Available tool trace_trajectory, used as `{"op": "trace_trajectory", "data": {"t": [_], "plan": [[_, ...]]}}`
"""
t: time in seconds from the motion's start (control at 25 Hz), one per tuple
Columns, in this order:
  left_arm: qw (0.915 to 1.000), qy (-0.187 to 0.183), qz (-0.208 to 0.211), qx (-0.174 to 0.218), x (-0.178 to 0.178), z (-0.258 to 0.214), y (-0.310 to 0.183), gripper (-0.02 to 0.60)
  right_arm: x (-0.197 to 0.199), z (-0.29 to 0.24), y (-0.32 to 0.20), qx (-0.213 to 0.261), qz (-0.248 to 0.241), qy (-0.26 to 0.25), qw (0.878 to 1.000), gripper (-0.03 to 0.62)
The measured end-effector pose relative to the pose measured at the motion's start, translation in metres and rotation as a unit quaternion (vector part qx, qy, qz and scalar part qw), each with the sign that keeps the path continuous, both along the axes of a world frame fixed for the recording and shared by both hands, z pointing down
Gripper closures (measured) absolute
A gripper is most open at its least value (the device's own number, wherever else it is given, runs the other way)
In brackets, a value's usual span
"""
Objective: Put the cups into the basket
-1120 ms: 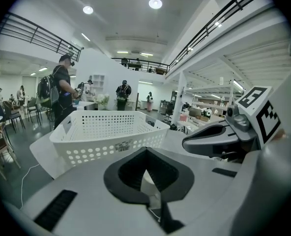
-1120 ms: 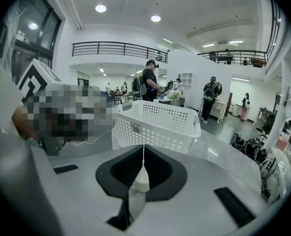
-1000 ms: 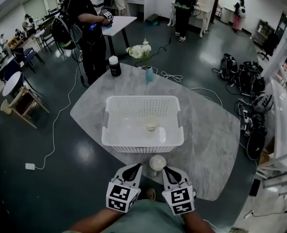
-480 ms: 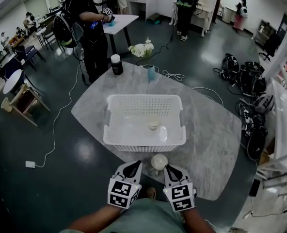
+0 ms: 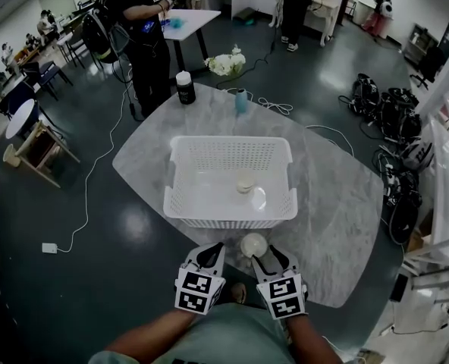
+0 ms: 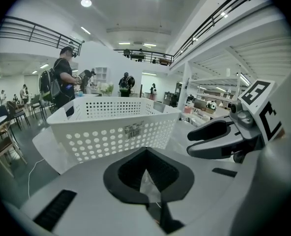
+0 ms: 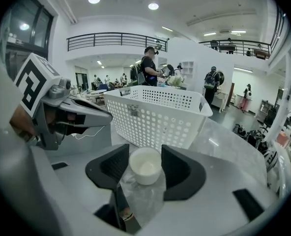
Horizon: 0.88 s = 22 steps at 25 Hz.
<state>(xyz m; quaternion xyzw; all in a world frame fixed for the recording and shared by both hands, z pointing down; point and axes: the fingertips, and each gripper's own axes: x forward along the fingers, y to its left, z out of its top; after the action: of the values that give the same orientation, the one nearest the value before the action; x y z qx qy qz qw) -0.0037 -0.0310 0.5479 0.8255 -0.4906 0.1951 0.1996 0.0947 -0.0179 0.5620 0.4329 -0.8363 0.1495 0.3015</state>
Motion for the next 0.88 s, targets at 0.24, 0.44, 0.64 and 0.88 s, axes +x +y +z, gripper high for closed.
{"op": "trace_trajectory", "data": {"t": [0.24, 0.44, 0.64, 0.88], "plan": [[0.9999, -0.013, 0.003, -0.009, -0.003, 0.017, -0.005, 0.581, -0.005, 0.022, -0.005, -0.026, -0.006, 0.007, 1.0, 0.287], [0.9997, -0.022, 0.001, -0.014, -0.007, 0.029, -0.013, 0.581, -0.01, 0.041, -0.011, -0.052, -0.006, 0.018, 0.998, 0.23], [0.9995, -0.026, -0.001, -0.019, -0.012, 0.038, -0.02, 0.581, -0.014, 0.056, -0.016, -0.067, -0.002, 0.035, 0.997, 0.215], [0.9993, -0.027, -0.002, -0.026, -0.014, 0.049, -0.028, 0.581, -0.015, 0.077, -0.021, -0.086, 0.0, 0.054, 0.995, 0.204]]}}
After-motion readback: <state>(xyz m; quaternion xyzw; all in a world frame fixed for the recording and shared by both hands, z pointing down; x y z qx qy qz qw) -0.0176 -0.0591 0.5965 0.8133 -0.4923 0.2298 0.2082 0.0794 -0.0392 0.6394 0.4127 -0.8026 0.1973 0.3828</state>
